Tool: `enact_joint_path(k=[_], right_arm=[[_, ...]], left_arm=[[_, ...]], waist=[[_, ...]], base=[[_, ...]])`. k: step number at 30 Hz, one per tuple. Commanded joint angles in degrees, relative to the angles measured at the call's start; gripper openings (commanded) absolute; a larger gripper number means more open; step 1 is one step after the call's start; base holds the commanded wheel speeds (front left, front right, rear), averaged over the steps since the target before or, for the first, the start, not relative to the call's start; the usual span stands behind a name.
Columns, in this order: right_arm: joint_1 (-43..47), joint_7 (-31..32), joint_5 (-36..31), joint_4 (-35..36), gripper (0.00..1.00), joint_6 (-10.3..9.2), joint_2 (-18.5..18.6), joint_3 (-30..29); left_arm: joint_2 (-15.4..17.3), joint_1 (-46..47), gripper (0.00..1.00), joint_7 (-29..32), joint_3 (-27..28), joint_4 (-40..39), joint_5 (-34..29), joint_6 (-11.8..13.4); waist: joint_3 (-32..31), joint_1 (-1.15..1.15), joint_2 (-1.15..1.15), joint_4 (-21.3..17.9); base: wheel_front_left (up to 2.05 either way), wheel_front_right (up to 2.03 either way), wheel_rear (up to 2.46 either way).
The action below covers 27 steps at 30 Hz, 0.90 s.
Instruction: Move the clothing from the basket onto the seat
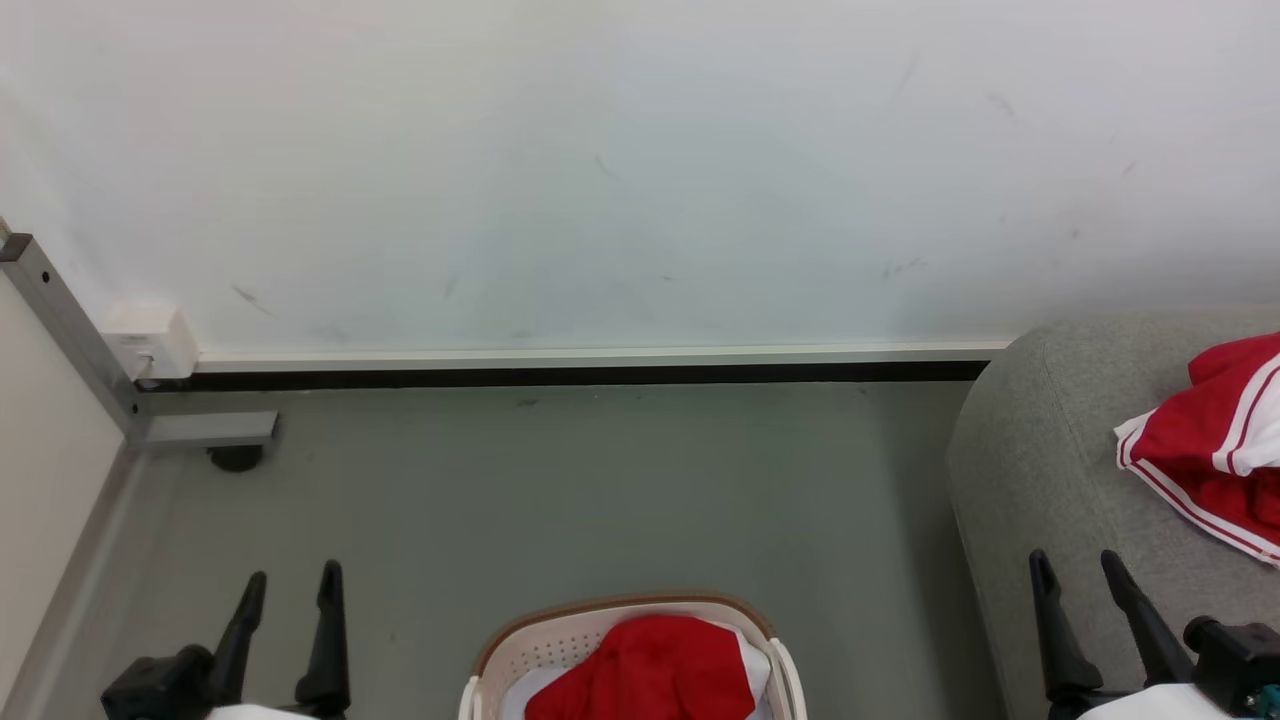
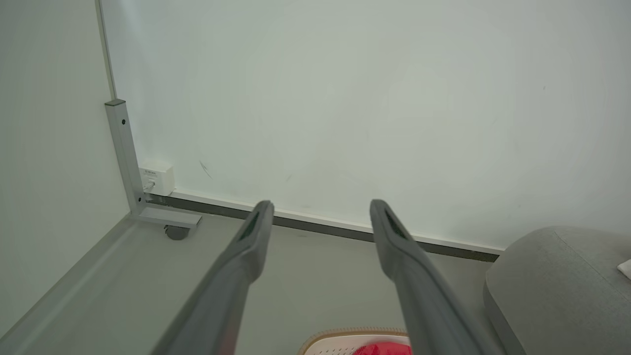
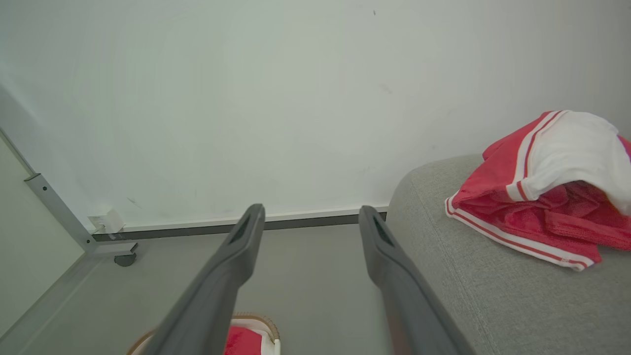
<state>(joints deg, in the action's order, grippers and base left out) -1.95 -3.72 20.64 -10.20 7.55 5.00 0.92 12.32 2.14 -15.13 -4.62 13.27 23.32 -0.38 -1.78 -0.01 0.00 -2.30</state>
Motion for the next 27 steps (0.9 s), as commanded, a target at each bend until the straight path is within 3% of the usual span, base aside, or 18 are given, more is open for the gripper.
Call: enact_joint_path(k=[1, 11, 27], right_arm=[[0.7, -0.7, -0.3, -0.3, 1.00, -0.13, -0.2, 0.3], [0.2, -5.0, -1.8, -4.6, 1.00, -0.13, -1.4, 2.3], [-2.1, -6.2, -1.6, -7.5, 1.00, -0.13, -1.9, 2.4]], left_arm=[[-0.2, -0.6, 1.00, 0.0, 0.6, 0.3, -0.8, -0.4], [-4.4, -1.1, 1.00, 0.0, 4.7, 2.2, -6.0, -4.5], [-7.1, 0.0, 1.00, 0.0, 7.5, 3.3, -9.6, -6.5]], waist=[[0.0, 0.01, 0.00, -0.1], [-0.3, 0.01, 0.00, -0.4], [-0.8, 0.01, 0.00, -0.6]], base=[[0.00, 0.00, 0.00], [0.00, 0.00, 0.00], [0.00, 0.00, 0.00]])
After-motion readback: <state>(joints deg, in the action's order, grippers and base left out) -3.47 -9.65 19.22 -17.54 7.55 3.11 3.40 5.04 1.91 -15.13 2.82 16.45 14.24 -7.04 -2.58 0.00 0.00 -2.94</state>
